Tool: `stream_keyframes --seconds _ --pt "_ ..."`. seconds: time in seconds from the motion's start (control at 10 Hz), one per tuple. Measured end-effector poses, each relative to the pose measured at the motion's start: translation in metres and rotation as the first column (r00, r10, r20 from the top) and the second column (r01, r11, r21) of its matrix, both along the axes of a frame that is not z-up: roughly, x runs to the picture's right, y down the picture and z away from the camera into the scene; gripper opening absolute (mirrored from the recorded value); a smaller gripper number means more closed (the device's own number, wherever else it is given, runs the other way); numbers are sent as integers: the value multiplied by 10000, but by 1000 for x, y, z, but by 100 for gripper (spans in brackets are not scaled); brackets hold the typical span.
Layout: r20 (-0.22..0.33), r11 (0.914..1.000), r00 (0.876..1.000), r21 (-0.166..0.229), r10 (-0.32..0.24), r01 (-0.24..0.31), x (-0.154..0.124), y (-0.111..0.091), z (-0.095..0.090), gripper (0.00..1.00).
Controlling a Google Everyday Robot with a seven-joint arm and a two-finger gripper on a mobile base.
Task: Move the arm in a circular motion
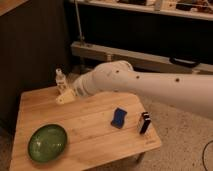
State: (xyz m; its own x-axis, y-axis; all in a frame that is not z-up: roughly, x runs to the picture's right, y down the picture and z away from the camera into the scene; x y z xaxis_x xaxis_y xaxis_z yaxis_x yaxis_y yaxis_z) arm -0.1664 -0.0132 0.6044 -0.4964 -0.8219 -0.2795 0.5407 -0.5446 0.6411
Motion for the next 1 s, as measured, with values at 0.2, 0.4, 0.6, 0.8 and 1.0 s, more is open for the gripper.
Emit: stream_keyframes --seconds 0.2,0.4,0.6,0.8,1.0 --pt "73 9998 10000 185 -1 0 -27 -40 23 80" --pt "-129 9996 9995 106 273 -272 -26 -78 62 80" --pt "-453 9977 9968 -97 663 -668 -6 -103 105 80" --pt "-916 9926 9895 -355 1121 -1158 26 -115 142 80" --pt "-1501 9814 9742 -667 1683 -1798 77 -111 171 80"
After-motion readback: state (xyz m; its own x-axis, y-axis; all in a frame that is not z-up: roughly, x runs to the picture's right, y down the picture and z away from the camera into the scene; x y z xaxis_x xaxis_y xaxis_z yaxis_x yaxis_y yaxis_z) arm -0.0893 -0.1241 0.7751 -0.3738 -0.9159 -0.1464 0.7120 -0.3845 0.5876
